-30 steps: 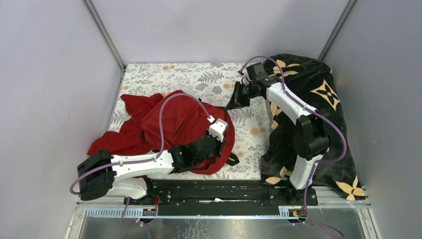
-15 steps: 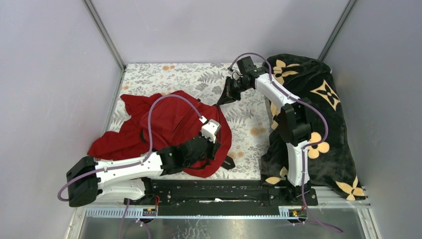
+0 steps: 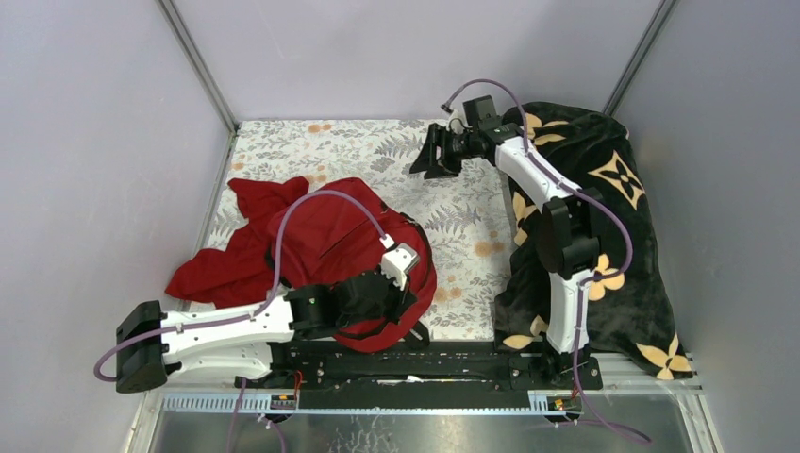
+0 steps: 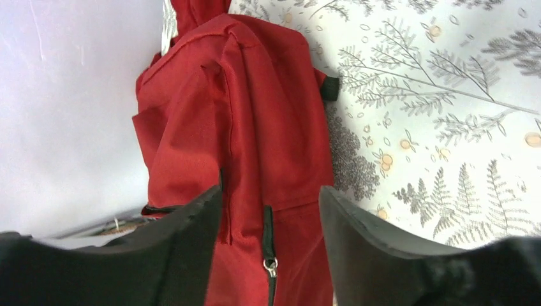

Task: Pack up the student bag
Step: Zip the student bag at the center of the board.

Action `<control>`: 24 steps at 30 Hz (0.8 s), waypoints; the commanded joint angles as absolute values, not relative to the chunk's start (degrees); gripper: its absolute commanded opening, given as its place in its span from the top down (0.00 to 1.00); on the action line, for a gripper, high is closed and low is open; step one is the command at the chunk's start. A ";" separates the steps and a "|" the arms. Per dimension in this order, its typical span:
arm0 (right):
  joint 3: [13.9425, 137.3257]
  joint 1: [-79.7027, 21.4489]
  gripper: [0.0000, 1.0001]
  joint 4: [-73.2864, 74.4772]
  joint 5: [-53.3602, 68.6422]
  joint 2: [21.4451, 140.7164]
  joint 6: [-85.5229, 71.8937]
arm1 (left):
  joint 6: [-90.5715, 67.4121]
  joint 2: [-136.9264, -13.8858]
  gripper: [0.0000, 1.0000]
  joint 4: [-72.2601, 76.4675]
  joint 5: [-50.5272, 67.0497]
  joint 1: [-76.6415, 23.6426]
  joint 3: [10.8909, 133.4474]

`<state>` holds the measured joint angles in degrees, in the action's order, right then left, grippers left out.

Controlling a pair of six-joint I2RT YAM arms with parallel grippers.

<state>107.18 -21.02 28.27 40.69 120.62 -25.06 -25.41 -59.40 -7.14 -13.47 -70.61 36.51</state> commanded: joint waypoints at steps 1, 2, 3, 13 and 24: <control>99.37 -20.20 0.31 18.95 36.64 109.85 -27.30 | -24.93 -57.49 1.00 -8.03 -15.92 -70.58 38.91; 97.33 -19.74 0.28 18.50 34.81 107.94 -27.87 | -24.57 -57.56 1.00 -8.41 -16.67 -70.58 39.64; 94.65 -19.20 0.26 17.58 32.45 106.09 -28.58 | -24.64 -57.68 1.00 -9.07 -17.65 -70.58 40.58; 69.74 -17.86 0.31 11.50 27.40 86.85 -31.36 | -32.85 -62.10 0.21 -20.52 -14.34 -55.77 53.91; 57.77 -22.76 0.35 7.88 25.66 82.11 -32.45 | -47.51 -81.78 0.32 -20.25 -0.56 -44.34 67.54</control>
